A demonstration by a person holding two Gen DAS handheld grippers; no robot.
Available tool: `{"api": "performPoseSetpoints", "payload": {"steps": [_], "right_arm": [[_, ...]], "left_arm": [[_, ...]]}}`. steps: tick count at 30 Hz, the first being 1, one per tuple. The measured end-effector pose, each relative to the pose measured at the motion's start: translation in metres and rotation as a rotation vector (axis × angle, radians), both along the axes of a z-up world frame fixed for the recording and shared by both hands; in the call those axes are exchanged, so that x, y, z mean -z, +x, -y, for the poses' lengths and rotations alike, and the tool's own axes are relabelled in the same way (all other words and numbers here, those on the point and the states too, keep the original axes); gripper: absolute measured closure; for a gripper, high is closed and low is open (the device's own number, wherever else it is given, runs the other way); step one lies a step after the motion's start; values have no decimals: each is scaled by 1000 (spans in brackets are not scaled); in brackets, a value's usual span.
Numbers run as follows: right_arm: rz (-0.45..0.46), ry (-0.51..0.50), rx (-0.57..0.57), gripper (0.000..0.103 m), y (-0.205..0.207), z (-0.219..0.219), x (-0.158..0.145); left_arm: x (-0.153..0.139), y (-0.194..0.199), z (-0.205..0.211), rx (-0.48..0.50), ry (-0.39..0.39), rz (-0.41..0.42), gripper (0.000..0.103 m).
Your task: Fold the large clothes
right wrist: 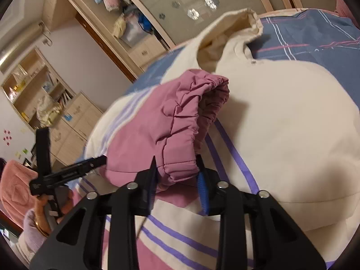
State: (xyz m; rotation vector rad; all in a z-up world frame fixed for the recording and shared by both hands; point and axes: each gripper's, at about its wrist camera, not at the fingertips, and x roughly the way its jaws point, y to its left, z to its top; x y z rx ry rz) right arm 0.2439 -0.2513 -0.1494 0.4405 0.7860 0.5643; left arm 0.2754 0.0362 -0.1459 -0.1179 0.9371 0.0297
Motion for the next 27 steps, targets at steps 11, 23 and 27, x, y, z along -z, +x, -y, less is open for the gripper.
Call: {"api": "performPoseSetpoints", "payload": {"steps": [11, 23, 27], "right_arm": [[37, -44, 264, 74, -1, 67, -22], [130, -194, 450, 20, -12, 73, -23], [78, -307, 385, 20, -4, 48, -6]], "left_arm": [[-9, -5, -6, 7, -143, 30, 18], [-37, 6, -8, -67, -98, 146, 18], [-10, 35, 17, -52, -14, 41, 20]]}}
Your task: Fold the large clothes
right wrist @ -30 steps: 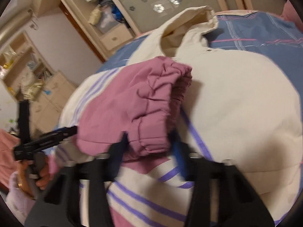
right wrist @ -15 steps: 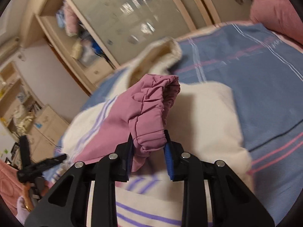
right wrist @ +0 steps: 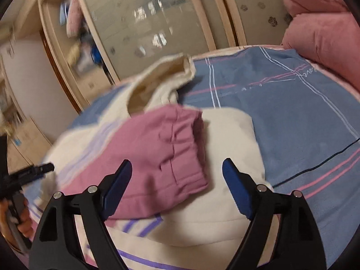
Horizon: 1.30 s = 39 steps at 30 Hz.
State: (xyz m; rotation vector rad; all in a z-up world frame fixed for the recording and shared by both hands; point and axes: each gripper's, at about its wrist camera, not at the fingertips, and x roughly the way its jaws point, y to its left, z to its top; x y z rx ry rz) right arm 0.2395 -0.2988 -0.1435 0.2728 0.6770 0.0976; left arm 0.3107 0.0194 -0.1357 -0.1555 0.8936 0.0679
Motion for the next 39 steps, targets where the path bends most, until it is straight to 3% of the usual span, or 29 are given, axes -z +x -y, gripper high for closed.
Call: {"api": "performPoseSetpoints", "payload": {"steps": [3, 9, 10, 14, 17, 19, 22, 24, 28, 35, 39], "right_arm": [[-96, -109, 20, 24, 11, -11, 19], [-148, -15, 55, 53, 14, 7, 24], [-154, -3, 58, 54, 13, 8, 24], [-131, 1, 52, 52, 10, 9, 20], [1, 107, 70, 37, -7, 20, 3], [77, 122, 57, 37, -16, 20, -8], [102, 74, -15, 37, -19, 3, -15], [66, -17, -56, 55, -14, -19, -10], [-78, -236, -54, 58, 7, -51, 19], [-123, -311, -48, 58, 13, -58, 30], [-150, -270, -58, 58, 17, -50, 31]], "left_arm": [[28, 18, 8, -9, 69, -67, 16], [40, 21, 9, -6, 108, -29, 12], [38, 20, 9, -13, 109, -25, 13], [7, 7, 15, -57, 89, 68, 16], [-12, 4, 29, -21, 81, 137, 15], [-12, 7, 41, 7, 113, 134, 14], [6, 18, 55, 41, 120, 59, 14], [26, 24, 63, 44, 157, -4, 13], [41, 21, 66, 47, 191, 29, 10], [46, 24, 68, 22, 213, 44, 7], [21, 10, 74, 4, 143, 112, 8]]}}
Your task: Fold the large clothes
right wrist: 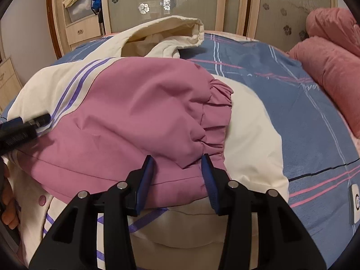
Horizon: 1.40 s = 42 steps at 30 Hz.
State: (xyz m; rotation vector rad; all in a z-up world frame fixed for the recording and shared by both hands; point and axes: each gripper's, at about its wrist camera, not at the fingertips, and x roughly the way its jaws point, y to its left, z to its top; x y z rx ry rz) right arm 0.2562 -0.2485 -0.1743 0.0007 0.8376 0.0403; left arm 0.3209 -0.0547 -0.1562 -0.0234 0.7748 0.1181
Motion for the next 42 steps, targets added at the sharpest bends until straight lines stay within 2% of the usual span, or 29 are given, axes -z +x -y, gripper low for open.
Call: {"api": "performPoseSetpoints", "payload": {"steps": [2, 4, 7, 10, 11, 15, 16, 18, 19, 20, 21, 23, 24, 27, 30, 36, 42], "right_arm": [[-5, -8, -6, 57, -1, -1, -1], [-13, -23, -9, 57, -2, -3, -1], [-22, -36, -12, 57, -4, -5, -2], [-33, -33, -19, 57, -5, -4, -3], [-37, -22, -22, 57, -5, -3, -3], [-39, 18, -25, 57, -3, 2, -5], [-34, 24, -27, 54, -4, 2, -6], [-2, 63, -42, 37, -6, 2, -10], [27, 74, -31, 33, -9, 2, -15], [67, 65, 9, 22, -14, 4, -22], [107, 63, 40, 16, -20, 6, -28], [201, 85, 80, 16, -31, 14, -44], [204, 85, 99, 16, -32, 17, -47], [113, 124, 117, 17, -22, 26, -36], [-20, 133, 134, 19, -4, 29, -6], [-40, 88, 118, 18, 0, 22, 1], [-34, 113, 124, 18, -1, 28, -1]], "left_arm": [[-17, -6, 6, 2, -22, 53, 8], [-23, -5, 18, 19, -14, 52, 8], [-17, 3, 35, 46, 1, -9, 8], [14, 21, 39, 38, 16, -149, 6], [23, 24, 38, 40, 17, -169, 6], [27, 22, 36, 42, 7, -158, 6], [27, 21, 37, 43, 15, -159, 6], [21, 18, 36, 29, 4, -139, 6], [15, 16, 35, 25, -13, -119, 7], [7, 13, 35, 36, -59, -84, 7], [0, 12, 36, 53, -96, -55, 7], [-12, 12, 44, 69, -95, -13, 7], [-14, 15, 51, 87, -68, -10, 7], [-11, 26, 70, 126, 0, -22, 7], [5, 39, 80, 127, 28, -74, 7], [30, 48, 79, 102, 46, -112, 5], [19, 39, 79, 105, 30, -107, 7]]}}
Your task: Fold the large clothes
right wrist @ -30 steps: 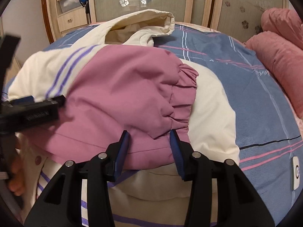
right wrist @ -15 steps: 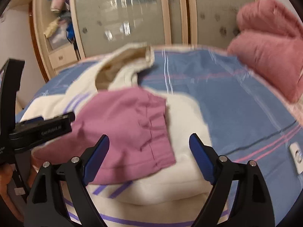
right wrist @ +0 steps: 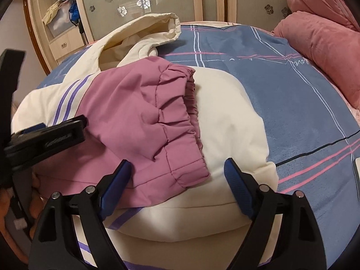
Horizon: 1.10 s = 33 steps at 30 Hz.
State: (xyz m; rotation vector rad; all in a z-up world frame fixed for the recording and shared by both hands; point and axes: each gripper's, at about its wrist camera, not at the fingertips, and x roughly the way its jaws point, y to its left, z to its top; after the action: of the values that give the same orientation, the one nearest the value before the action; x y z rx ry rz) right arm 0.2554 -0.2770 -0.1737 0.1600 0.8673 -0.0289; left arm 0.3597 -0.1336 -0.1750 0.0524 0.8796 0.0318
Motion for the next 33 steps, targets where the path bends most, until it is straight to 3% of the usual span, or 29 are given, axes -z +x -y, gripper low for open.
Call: {"api": "performPoseSetpoints", "payload": {"steps": [4, 7, 9, 15, 18, 25, 27, 30, 33], "right_arm": [[56, 39, 29, 18, -9, 5, -11], [91, 18, 26, 18, -11, 2, -18], [57, -31, 22, 18, -7, -4, -12], [19, -64, 12, 17, -2, -9, -2], [8, -73, 10, 16, -1, -10, 1], [6, -76, 5, 15, -2, -11, 0], [39, -61, 12, 16, -6, -9, -7], [168, -26, 17, 16, -22, -8, -29], [191, -71, 1, 16, -28, -18, -36]], "left_arm": [[-15, -28, -5, 8, -24, 57, 7], [-25, -46, -16, -22, -24, 99, 7], [-30, -58, -25, -38, -11, 125, 7], [-1, -50, -49, -61, 25, 11, 6], [6, -47, -46, -56, 52, 9, 5], [4, -41, -48, -60, 32, -9, 3], [-1, -50, -50, -62, 6, 30, 3], [-2, -62, -53, -60, -21, 75, 3], [4, -62, -52, -53, -5, 71, 3]]}}
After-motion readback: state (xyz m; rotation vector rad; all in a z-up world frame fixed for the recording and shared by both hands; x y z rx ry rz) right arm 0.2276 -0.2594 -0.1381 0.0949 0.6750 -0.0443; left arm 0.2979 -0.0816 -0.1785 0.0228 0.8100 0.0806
